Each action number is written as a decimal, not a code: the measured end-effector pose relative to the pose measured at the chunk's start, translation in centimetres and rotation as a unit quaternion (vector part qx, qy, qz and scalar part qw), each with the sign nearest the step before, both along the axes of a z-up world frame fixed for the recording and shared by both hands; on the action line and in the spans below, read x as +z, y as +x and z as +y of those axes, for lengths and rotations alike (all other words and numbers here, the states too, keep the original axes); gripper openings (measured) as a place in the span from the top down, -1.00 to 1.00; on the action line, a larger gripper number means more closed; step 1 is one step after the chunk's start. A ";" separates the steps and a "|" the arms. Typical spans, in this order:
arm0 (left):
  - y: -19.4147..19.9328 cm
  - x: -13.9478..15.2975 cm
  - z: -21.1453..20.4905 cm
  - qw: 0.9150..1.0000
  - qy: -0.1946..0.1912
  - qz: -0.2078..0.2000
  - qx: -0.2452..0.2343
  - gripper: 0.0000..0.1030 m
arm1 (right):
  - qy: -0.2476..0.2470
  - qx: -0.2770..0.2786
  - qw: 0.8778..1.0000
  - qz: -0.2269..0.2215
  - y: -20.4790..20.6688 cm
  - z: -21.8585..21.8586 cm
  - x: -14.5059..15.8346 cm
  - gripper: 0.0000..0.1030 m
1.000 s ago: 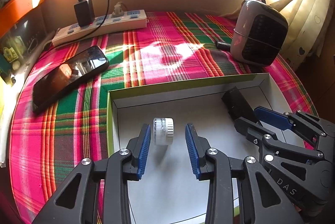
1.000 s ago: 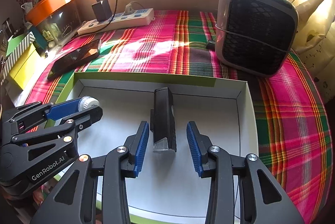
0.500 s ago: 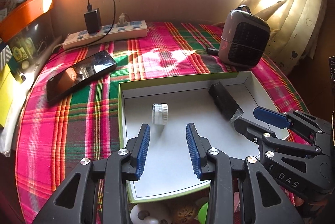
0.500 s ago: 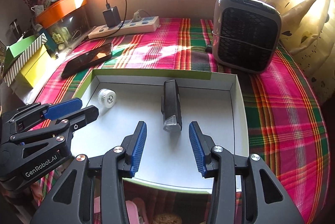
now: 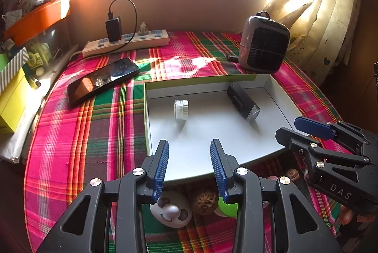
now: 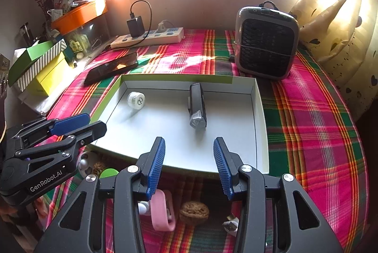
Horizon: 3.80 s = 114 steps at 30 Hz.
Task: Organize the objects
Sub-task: 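Withdraw left gripper from box while right gripper moves to white USB cable, then close right gripper on the white USB cable, then close left gripper on the white face-shaped toy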
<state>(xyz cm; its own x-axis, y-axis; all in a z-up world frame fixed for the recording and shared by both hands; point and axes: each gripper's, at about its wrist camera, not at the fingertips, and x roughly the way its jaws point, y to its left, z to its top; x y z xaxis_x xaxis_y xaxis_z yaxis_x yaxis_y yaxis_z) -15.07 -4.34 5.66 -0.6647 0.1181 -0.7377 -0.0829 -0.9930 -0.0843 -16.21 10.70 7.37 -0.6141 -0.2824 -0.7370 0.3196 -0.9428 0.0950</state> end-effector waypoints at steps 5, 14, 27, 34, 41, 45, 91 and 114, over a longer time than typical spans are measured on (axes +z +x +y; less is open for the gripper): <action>1.7 -0.2 -0.4 1.000 -0.002 0.003 0.004 0.32 | -0.004 0.000 1.000 0.001 1.4 0.6 -0.2 0.14; 4.3 -0.6 -1.5 1.000 0.013 0.007 0.011 0.29 | 0.004 -0.009 1.000 0.016 4.2 2.3 -0.2 0.02; 7.1 -2.9 -3.4 0.999 0.040 -0.008 0.019 0.20 | 0.002 -0.028 1.000 0.010 6.4 4.5 -1.5 0.01; 7.5 -3.5 -3.1 0.999 0.044 -0.014 0.016 0.18 | 0.008 -0.036 0.999 0.003 7.2 5.6 -2.5 0.00; 7.6 -4.2 -3.0 0.998 0.049 -0.023 0.015 0.17 | 0.012 -0.042 0.999 -0.006 7.4 6.7 -3.4 -0.03; 7.5 -4.5 -2.8 0.998 0.049 -0.027 0.013 0.17 | 0.013 -0.047 0.999 -0.013 7.3 7.1 -4.0 -0.10; 3.6 -4.7 -3.6 0.996 0.067 -0.034 0.045 0.12 | 0.054 -0.021 0.998 -0.013 4.7 7.2 -4.9 0.41; 3.7 -4.8 -4.1 0.994 0.081 -0.035 0.060 0.34 | 0.053 -0.021 0.998 -0.013 4.7 7.3 -4.9 0.68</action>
<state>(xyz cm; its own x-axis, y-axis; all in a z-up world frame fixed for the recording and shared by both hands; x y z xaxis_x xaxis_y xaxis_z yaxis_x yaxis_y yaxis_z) -11.34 -8.45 0.89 -0.6289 0.1621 -0.7604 0.0462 -0.9685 -0.2447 -11.46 17.97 2.47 -0.6035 -0.1765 -0.7776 0.2790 -0.9603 0.0015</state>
